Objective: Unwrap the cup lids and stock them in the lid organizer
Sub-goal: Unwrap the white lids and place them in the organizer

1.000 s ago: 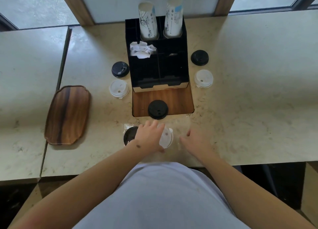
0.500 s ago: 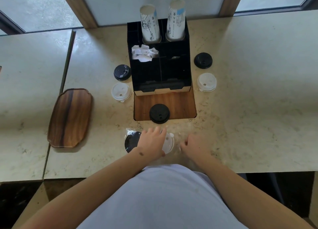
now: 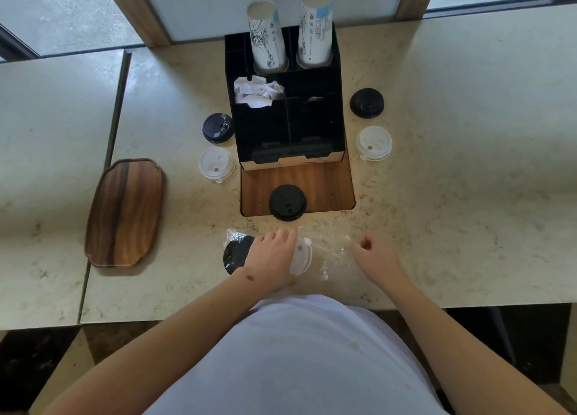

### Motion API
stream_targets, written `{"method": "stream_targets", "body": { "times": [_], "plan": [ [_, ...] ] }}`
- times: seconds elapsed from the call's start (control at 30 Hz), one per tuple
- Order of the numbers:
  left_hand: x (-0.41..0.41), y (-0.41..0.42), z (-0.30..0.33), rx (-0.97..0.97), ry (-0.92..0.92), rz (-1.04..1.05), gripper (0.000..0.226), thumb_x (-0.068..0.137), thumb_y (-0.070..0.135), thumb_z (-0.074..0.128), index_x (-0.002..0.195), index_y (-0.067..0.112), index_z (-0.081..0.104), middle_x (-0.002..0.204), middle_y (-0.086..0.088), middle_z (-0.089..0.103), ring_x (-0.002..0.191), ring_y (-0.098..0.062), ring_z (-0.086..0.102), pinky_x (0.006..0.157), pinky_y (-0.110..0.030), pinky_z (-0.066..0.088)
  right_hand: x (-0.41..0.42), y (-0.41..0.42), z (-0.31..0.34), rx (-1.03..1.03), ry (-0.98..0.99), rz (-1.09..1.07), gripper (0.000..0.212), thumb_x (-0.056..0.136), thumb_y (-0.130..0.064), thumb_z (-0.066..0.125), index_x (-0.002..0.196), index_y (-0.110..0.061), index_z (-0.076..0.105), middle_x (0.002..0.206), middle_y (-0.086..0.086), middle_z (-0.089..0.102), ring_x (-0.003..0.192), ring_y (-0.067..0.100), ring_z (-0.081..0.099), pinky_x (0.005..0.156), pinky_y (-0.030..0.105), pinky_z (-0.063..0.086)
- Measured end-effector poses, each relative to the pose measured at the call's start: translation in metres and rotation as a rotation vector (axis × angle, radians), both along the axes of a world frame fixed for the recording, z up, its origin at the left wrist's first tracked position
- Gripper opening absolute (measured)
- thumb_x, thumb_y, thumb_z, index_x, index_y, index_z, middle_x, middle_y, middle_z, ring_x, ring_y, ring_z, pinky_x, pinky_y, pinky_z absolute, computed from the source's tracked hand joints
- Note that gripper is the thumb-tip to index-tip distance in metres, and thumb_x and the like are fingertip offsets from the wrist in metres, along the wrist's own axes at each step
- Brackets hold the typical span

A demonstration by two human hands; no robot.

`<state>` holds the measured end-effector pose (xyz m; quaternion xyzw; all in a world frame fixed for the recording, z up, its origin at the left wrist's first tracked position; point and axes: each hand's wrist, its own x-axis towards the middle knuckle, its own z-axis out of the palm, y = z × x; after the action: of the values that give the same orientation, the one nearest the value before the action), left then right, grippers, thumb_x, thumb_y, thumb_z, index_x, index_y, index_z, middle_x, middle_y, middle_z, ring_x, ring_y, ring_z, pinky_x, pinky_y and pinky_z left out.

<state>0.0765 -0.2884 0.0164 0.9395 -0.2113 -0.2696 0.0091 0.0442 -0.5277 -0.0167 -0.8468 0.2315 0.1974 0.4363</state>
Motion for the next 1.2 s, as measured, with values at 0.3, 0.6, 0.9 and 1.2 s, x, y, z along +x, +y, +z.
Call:
{"method": "stream_targets", "body": {
  "times": [0.3, 0.6, 0.9, 1.2],
  "plan": [
    [0.0, -0.001, 0.001, -0.026, -0.008, 0.004, 0.098, 0.075, 0.045, 0.078, 0.151, 0.014, 0.026, 0.145, -0.008, 0.047, 0.131, -0.03, 0.049, 0.106, -0.043, 0.044, -0.005, -0.012, 0.0, -0.026, 0.082, -0.071, 0.024, 0.084, -0.04, 0.05, 0.073, -0.019, 0.049, 0.065, -0.006, 0.051, 0.059, 0.014, 0.047, 0.055, 0.029, 0.036],
    [0.0, 0.001, 0.001, -0.028, -0.015, -0.003, 0.097, 0.076, 0.042, 0.08, 0.152, 0.011, 0.027, 0.156, -0.011, 0.039, 0.143, -0.03, 0.039, 0.115, -0.043, 0.037, 0.016, -0.002, -0.004, -0.037, 0.091, -0.1, 0.024, 0.093, -0.032, 0.058, 0.077, -0.016, 0.066, 0.07, 0.002, 0.068, 0.063, 0.018, 0.059, 0.061, 0.032, 0.048],
    [0.0, 0.002, 0.002, -0.016, -0.008, -0.006, 0.103, 0.078, 0.044, 0.08, 0.156, 0.01, 0.022, 0.162, -0.013, 0.032, 0.149, -0.03, 0.031, 0.12, -0.045, 0.03, 0.025, -0.023, 0.026, -0.135, -0.101, -0.164, 0.009, 0.089, -0.022, 0.068, 0.096, -0.022, 0.062, 0.076, -0.005, 0.062, 0.065, 0.005, 0.056, 0.053, 0.023, 0.039],
    [-0.001, 0.009, 0.0, -0.023, -0.002, 0.014, 0.124, 0.073, 0.058, 0.081, 0.16, 0.009, 0.007, 0.168, -0.011, 0.019, 0.154, -0.03, 0.018, 0.124, -0.049, 0.022, 0.019, 0.019, 0.024, -0.018, 0.268, 0.152, 0.046, 0.102, -0.017, 0.048, 0.147, -0.008, 0.045, 0.128, 0.009, 0.058, 0.099, 0.023, 0.063, 0.078, 0.031, 0.051]
  ]
}}
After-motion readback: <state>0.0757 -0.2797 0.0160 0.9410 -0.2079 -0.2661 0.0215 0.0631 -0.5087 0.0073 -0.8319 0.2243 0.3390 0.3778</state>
